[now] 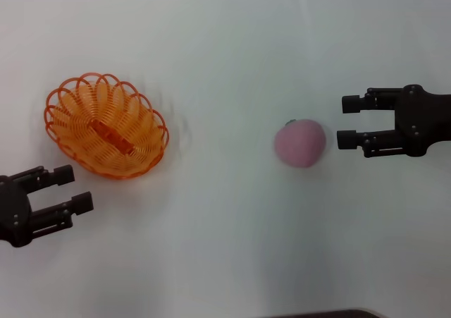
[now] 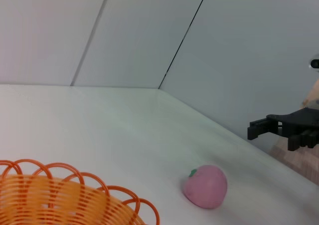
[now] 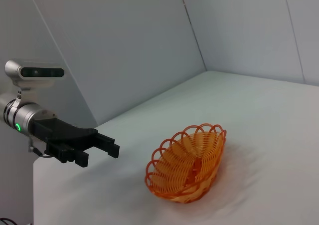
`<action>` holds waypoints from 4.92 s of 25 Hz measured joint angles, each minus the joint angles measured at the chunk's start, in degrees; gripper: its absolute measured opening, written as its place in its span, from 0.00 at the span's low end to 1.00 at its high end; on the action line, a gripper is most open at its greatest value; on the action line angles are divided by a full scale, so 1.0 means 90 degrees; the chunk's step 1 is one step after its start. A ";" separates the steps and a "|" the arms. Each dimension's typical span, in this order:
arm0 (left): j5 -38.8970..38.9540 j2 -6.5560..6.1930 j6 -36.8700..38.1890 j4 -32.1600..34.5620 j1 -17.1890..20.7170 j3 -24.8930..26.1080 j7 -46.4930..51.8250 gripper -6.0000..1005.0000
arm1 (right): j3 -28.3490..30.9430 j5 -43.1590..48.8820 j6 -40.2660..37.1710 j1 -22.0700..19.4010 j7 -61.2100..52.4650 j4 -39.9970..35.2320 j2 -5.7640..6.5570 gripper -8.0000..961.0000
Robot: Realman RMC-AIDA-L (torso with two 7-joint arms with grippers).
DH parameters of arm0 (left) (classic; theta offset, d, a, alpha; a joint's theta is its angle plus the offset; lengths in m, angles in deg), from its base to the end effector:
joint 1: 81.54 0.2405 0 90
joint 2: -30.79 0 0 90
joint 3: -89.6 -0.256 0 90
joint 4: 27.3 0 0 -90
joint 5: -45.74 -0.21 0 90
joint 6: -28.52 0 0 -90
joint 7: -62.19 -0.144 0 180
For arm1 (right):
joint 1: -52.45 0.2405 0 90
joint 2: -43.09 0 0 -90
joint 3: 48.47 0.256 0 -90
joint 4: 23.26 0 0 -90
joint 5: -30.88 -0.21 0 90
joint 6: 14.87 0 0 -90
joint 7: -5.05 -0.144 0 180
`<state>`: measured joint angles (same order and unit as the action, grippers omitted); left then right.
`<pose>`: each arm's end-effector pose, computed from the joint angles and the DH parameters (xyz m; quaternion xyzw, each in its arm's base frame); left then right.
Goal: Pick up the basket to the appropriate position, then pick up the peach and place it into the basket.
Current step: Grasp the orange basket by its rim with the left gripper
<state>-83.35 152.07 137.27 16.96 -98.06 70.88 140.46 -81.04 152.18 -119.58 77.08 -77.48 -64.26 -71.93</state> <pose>-0.3296 0.2199 0.0292 -0.8998 -0.3216 -0.2702 0.1180 0.2973 0.2817 0.0439 -0.9352 0.2541 0.2351 0.0744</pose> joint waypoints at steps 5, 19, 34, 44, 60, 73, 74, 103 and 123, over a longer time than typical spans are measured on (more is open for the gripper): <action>-0.0003 0.0012 -0.0017 -0.0034 0.0000 -0.0005 0.0003 0.72 | -0.0004 0.0060 0.0067 -0.0003 0.0000 0.0025 -0.0012 0.85; 0.0002 0.0017 -0.0042 -0.0065 0.0000 -0.0003 -0.0006 0.72 | 0.0032 0.0194 0.0085 0.0022 0.0000 0.0027 -0.0062 0.85; 0.0078 -0.0086 -0.0083 0.0011 -0.0362 0.0043 0.0754 0.72 | 0.0072 0.0110 0.0082 0.0108 0.0026 0.0024 -0.0081 0.84; 0.0588 -0.0556 0.0426 0.0698 -0.1453 0.0049 0.2591 0.71 | 0.0109 0.0096 0.0092 0.0124 0.0057 0.0024 -0.0128 0.84; -0.1168 -0.1278 -0.0416 0.2456 -0.3325 -0.1729 0.5236 0.71 | 0.0242 0.0090 0.0065 0.0278 0.0039 0.0024 -0.0144 0.84; -0.3655 -0.1150 -0.2459 -0.0024 -0.4513 -0.3121 0.5787 0.71 | 0.0240 0.0010 0.0033 0.0292 0.0039 0.0089 -0.0169 0.84; -0.3710 -0.1132 -0.2541 -0.0089 -0.4528 -0.3145 0.5789 0.71 | 0.0240 0.0007 0.0033 0.0296 0.0045 0.0096 -0.0169 0.83; -0.3841 -0.0791 -0.3960 -0.1052 -0.4353 -0.3975 0.5794 0.59 | 0.0231 0.0010 0.0041 0.0372 0.0087 0.0181 -0.0296 0.83; -0.3779 -0.0628 -0.4015 -0.0739 -0.4270 -0.3948 0.5803 0.16 | 0.0225 0.0009 0.0073 0.0428 0.0089 0.0181 -0.0316 0.82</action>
<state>-117.36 146.41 101.13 10.30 -136.50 35.35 192.69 -79.02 152.26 -118.92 80.93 -76.68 -62.63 -74.77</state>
